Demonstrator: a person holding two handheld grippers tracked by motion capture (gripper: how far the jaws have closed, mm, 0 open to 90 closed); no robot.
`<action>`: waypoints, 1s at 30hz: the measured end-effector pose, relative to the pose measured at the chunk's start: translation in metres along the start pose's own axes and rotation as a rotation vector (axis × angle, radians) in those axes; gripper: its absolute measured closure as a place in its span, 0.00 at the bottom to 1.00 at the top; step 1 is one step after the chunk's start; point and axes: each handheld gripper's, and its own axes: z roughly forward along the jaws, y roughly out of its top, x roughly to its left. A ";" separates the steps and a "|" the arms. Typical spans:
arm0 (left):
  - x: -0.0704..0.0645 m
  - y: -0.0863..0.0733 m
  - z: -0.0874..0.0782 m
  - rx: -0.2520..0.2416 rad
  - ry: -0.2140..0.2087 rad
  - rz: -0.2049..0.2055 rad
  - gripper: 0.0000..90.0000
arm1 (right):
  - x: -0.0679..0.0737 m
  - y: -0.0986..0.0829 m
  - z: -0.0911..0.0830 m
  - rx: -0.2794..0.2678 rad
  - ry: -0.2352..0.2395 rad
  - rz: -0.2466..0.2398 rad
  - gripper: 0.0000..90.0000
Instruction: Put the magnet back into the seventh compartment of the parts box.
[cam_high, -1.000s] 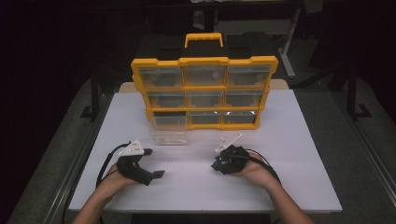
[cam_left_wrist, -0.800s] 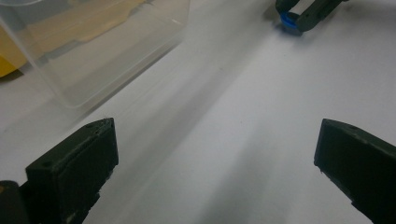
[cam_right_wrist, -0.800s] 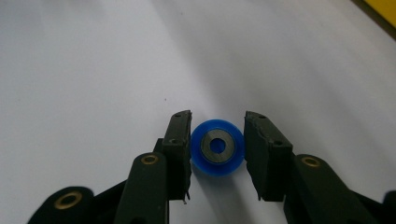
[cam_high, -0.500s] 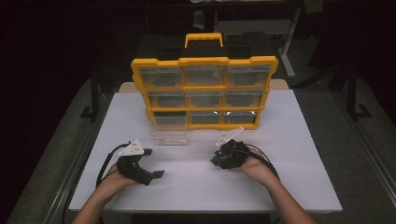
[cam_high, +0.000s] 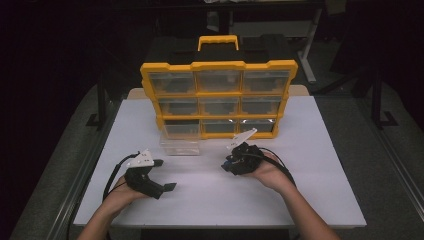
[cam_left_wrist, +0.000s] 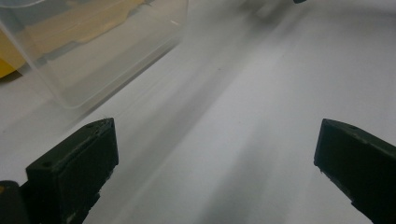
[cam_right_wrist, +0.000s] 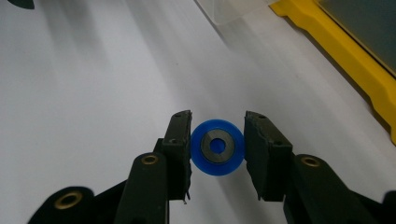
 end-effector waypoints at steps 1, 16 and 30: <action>0.000 0.000 0.000 0.000 -0.001 0.000 0.00 | 0.000 0.001 0.000 -0.001 0.001 0.004 0.68; -0.001 0.000 0.001 0.009 -0.011 -0.006 0.00 | -0.003 0.022 -0.003 -0.010 -0.004 -0.009 0.68; -0.001 0.000 0.001 0.002 -0.011 -0.013 0.00 | -0.006 0.042 -0.003 -0.017 0.005 -0.007 0.68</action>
